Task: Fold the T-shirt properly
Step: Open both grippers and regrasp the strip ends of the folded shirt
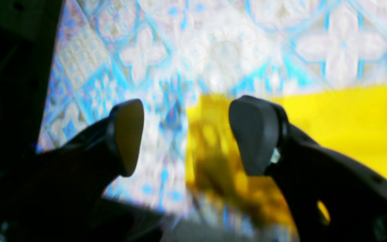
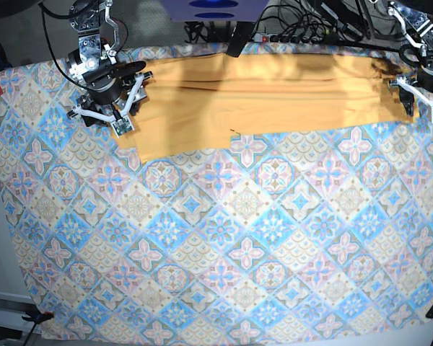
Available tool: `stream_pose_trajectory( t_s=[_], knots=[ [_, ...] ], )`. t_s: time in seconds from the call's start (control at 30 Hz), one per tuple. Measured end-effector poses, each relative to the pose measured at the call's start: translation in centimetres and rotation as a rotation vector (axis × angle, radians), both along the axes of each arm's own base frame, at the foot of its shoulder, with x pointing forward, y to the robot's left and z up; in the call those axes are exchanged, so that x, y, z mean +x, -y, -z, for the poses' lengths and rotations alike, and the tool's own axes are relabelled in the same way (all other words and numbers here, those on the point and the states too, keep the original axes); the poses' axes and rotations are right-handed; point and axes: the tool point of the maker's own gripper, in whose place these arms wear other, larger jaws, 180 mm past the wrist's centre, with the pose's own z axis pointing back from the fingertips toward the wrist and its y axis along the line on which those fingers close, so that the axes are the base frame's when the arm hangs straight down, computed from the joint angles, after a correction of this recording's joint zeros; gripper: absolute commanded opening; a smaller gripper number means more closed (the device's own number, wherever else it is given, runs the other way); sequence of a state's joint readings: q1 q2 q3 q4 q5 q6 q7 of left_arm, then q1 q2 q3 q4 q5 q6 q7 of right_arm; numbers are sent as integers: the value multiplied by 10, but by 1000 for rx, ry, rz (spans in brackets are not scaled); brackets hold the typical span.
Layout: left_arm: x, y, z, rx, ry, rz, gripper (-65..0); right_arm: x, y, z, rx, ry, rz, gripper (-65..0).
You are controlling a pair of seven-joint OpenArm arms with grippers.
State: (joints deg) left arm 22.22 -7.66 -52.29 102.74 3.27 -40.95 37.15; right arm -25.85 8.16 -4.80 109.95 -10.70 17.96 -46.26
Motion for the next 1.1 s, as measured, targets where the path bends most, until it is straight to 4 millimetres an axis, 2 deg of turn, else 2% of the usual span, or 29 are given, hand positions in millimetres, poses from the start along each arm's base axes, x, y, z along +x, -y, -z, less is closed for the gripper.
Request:
stream_pose_trajectory(
  t_s=[0.1,0.23,0.33,0.43,0.57,0.63,0.83,1.0,1.1],
  knots=[
    [-3,-6,-7,-36,-16,-6,-243,3,-22,-4,38,30,-60,-286],
    [-21,-24,-5,-47,-113,-12,-242,-5,-45,-1,57,8,-163,-286],
    [-35,-30,2,-75,-151,-18,-239,-6,-41,1,39,-1,-155,-286],
    [-40,-33,6,-95,-164,-22,-238,-4,-42,-1,42,9,-156,-286],
    [-54,-38,32,-169,-209,-60,-238,-5,-41,0,40,0,-154,-286],
    [-61,-41,38,-192,-222,-87,-237,-5,-42,0,42,3,-154,-286],
    [-52,-51,39,-274,-177,-89,-237,-6,-41,1,40,-1,-153,-286],
    [-65,-71,56,-334,-206,-180,-237,-5,-41,1,42,4,-156,-286],
    [-54,-62,73,-367,-214,-141,-237,-7,-38,2,29,-7,-157,-286]
  ],
)
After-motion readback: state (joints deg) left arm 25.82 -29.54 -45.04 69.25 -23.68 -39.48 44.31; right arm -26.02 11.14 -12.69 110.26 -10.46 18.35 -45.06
